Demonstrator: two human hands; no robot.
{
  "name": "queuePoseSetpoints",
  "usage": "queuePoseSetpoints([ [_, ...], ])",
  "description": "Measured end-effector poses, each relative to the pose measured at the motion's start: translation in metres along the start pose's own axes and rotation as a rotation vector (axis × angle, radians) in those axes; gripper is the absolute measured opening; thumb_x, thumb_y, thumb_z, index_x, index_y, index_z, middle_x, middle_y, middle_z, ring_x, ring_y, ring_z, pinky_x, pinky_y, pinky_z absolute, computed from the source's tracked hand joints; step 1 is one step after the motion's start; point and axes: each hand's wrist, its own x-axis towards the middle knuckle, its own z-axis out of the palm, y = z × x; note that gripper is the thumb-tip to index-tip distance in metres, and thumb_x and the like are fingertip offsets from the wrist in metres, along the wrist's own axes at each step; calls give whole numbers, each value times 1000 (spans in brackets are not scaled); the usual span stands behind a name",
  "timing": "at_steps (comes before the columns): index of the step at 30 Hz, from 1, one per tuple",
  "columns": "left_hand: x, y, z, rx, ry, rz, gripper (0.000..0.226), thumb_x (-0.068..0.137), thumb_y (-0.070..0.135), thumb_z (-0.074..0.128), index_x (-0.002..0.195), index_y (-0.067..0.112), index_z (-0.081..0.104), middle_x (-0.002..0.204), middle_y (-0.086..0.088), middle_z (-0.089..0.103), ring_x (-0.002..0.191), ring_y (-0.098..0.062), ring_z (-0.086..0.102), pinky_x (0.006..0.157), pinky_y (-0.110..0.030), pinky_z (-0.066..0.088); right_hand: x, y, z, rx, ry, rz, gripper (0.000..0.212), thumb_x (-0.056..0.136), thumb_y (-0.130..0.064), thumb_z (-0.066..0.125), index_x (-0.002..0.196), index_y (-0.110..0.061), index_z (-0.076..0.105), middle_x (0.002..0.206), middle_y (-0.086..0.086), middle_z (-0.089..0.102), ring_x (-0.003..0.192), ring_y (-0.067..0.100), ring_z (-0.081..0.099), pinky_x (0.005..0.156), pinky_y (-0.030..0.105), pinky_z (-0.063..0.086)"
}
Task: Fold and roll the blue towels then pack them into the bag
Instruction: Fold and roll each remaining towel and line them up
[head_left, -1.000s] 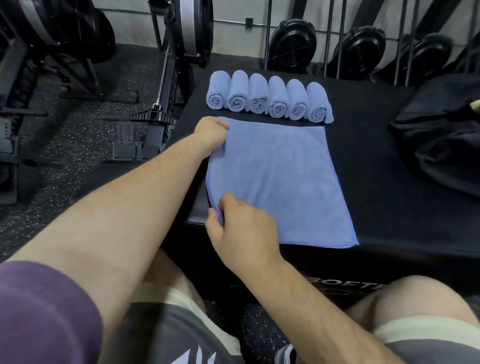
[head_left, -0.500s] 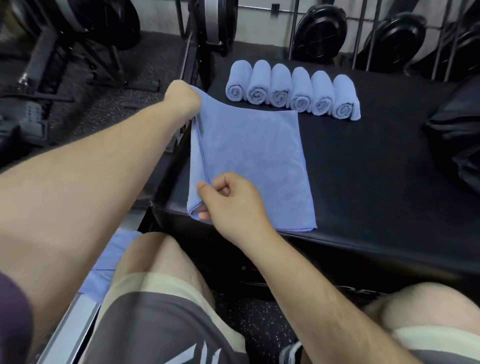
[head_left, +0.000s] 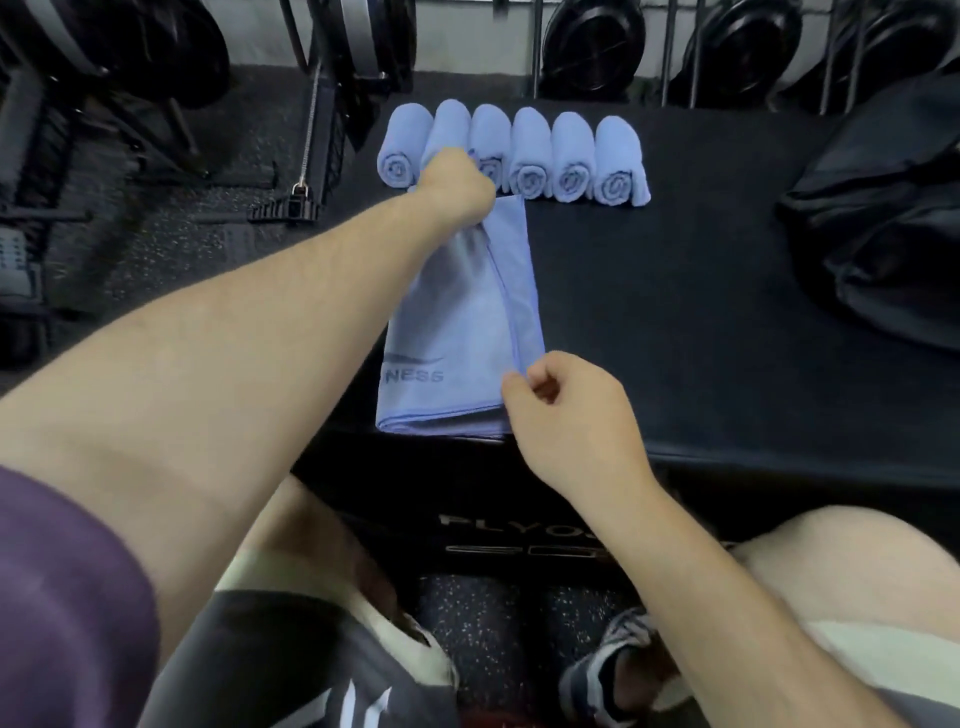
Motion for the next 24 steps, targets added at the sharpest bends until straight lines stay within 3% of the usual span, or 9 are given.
queuePoseSetpoints([
  [4, 2, 5, 38, 221, -30, 71, 43, 96, -3, 48, 60, 14, 32, 64, -6, 39, 57, -13, 35, 49, -25, 20, 5, 21, -13, -45, -43, 22, 18, 92, -29, 62, 78, -16, 60, 69, -1, 63, 65, 15, 57, 63, 30, 48],
  [6, 2, 2, 46, 353, -23, 103, 27, 94, 0, 46, 68, 9, 48, 85, -24, 61, 81, -28, 61, 58, -30, 40, 6, 26, -14, -20, -84, 30, 6, 91, -26, 61, 95, -22, 59, 77, -6, 64, 70, 10, 59, 66, 26, 48],
  [7, 1, 0, 50, 402, -9, 112, 22, 93, 1, 45, 74, 7, 53, 99, -27, 65, 98, -38, 64, 69, -35, 48, 6, 27, -15, -8, -100, 29, 16, 91, -25, 61, 106, -26, 56, 81, -9, 64, 75, 7, 60, 69, 24, 47],
  [9, 0, -4, 58, 462, -36, 147, 26, 91, -2, 44, 68, 10, 45, 89, -25, 63, 107, -47, 60, 69, -40, 48, 7, 28, -16, -3, -133, 0, 31, 92, -25, 59, 120, -34, 49, 84, -11, 64, 79, 5, 60, 72, 25, 48],
  [11, 2, -7, 60, 496, -32, 179, 34, 88, -5, 44, 61, 13, 35, 65, -10, 42, 84, -51, 50, 51, -31, 31, 8, 27, -17, -20, -147, -30, 28, 92, -24, 57, 116, -38, 50, 80, -11, 64, 74, 5, 58, 72, 28, 50],
  [13, 8, -11, 61, 500, -36, 192, 35, 88, -5, 46, 61, 15, 37, 63, -4, 37, 62, -29, 38, 49, -26, 26, 10, 28, -18, -22, -157, -43, 21, 91, -21, 56, 106, -37, 55, 77, -10, 63, 69, 6, 55, 70, 26, 49],
  [16, 6, -8, 62, 440, -10, 211, 34, 90, 0, 48, 63, 20, 42, 65, 0, 44, 57, -11, 37, 51, -20, 31, 12, 29, -19, -34, -170, -44, 14, 90, -20, 56, 96, -32, 60, 78, -7, 63, 68, 7, 53, 68, 23, 46],
  [20, 2, 6, 66, 449, 32, 209, 36, 82, -10, 43, 61, 14, 27, 61, -2, 29, 55, -15, 23, 48, -26, 17, 14, 27, -22, -31, -175, -10, 8, 89, -24, 58, 91, -31, 60, 75, -10, 61, 71, 6, 54, 67, 18, 42],
  [24, 2, 12, 71, 468, 22, 185, 35, 81, -11, 43, 63, 15, 28, 63, -2, 29, 56, -15, 24, 47, -26, 17, 15, 26, -25, -40, -156, 8, 4, 87, -28, 58, 84, -28, 60, 67, -12, 58, 68, 5, 54, 64, 17, 42],
])
